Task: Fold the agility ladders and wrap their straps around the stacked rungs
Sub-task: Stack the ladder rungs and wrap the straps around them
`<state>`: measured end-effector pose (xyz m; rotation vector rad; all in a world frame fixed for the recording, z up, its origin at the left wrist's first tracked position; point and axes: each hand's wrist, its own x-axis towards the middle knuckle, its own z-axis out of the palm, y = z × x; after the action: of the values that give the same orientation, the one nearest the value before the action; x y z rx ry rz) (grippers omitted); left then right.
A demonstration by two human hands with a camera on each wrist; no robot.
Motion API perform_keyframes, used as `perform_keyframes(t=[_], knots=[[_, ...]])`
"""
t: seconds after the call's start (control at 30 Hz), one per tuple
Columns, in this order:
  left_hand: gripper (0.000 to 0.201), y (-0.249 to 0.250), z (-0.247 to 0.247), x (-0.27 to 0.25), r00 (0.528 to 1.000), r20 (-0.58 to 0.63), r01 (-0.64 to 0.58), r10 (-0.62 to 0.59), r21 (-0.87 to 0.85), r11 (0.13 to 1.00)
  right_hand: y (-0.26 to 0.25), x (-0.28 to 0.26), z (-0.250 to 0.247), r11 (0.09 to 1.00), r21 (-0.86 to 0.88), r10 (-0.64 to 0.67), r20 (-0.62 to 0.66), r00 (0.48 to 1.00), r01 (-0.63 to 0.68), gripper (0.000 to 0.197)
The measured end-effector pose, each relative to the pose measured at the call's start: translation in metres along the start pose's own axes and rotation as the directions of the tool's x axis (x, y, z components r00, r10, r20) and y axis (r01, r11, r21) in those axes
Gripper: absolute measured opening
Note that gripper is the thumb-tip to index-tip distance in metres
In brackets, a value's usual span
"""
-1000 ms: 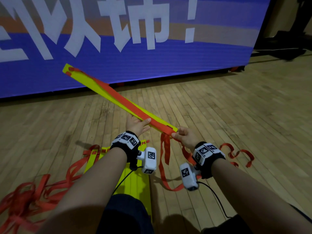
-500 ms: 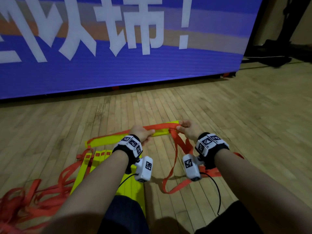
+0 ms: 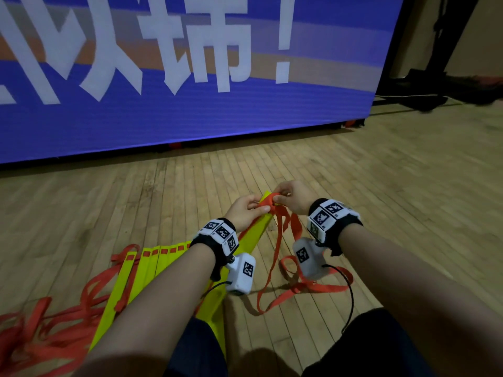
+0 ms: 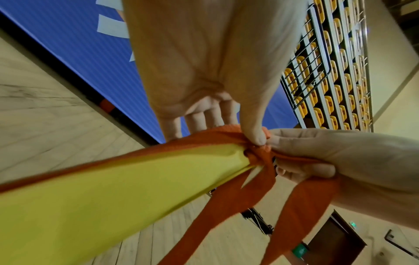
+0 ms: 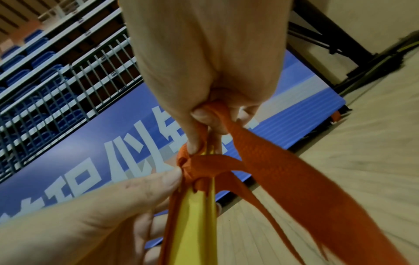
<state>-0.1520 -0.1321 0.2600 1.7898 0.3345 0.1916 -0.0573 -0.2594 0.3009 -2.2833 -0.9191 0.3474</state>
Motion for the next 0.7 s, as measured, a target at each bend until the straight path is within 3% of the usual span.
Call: perform_keyframes(t=[0.2, 0.37, 0.5, 0.7], knots=[[0.021, 0.008, 0.004, -0.005, 0.998, -0.055, -0.01, 0.005, -0.093, 0.996, -0.003, 0.0, -0.009, 0.995, 0.072, -0.073, 0.021, 0.997, 0.072, 0.015], [0.023, 0.0, 0.005, -0.017, 0.986, -0.159, -0.072, 0.046, -0.16, 0.985, -0.004, -0.006, 0.008, 0.983, 0.163, -0.062, -0.103, 0.993, 0.078, 0.013], [0.027, 0.0, -0.002, -0.017, 0.985, -0.145, -0.107, 0.092, -0.104, 0.989, -0.01, -0.009, 0.013, 0.972, 0.198, -0.105, -0.13, 0.986, 0.13, 0.012], [0.024, 0.001, -0.006, -0.016, 0.983, -0.179, -0.054, 0.047, -0.031, 0.998, -0.013, -0.008, 0.017, 0.957, 0.243, -0.135, -0.119, 0.984, 0.16, 0.008]])
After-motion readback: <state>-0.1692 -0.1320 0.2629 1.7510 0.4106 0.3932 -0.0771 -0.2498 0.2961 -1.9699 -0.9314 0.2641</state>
